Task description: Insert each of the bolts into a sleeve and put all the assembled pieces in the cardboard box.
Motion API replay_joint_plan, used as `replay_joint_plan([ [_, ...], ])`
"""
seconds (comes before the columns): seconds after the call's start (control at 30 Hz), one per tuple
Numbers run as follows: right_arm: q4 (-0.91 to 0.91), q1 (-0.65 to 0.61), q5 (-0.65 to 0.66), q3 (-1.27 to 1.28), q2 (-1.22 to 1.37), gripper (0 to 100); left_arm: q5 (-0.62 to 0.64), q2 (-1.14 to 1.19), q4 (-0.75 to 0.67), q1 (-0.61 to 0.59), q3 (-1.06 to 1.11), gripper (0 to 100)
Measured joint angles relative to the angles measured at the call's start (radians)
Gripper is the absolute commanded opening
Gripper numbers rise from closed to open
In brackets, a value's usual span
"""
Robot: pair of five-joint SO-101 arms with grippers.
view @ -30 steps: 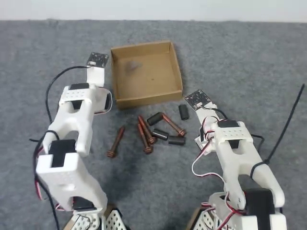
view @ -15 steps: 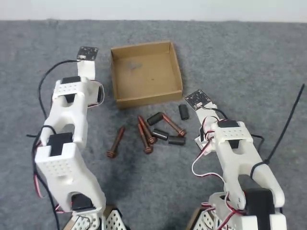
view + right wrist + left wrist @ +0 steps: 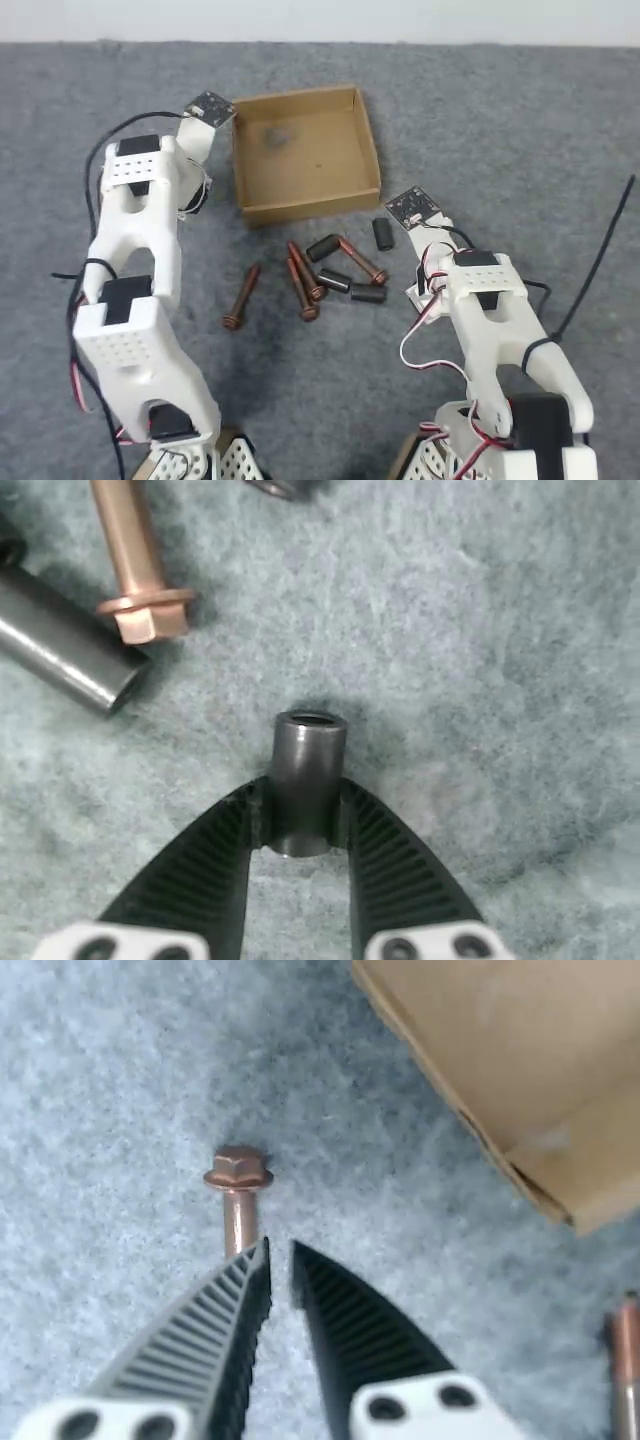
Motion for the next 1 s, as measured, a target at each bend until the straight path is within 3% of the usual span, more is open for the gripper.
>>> replay_joint_plan([
  [0.37, 0.0, 0.0, 0.0, 0.0, 0.0, 0.7, -0.009, 0.049, -0.002, -0.044, -0.008, 16],
  [0.6, 0.0, 0.0, 0.0, 0.0, 0.0, 0.7, -0.014, 0.12, -0.078, -0.044, -0.012, 16],
  [0.83, 0.0, 0.0, 0.0, 0.0, 0.0, 0.7, 0.137, 0.12, -0.147, -0.041, -0.012, 16],
  [1.0, 0.0, 0.0, 0.0, 0.0, 0.0, 0.7, 0.164, 0.121, -0.164, -0.041, -0.012, 17],
])
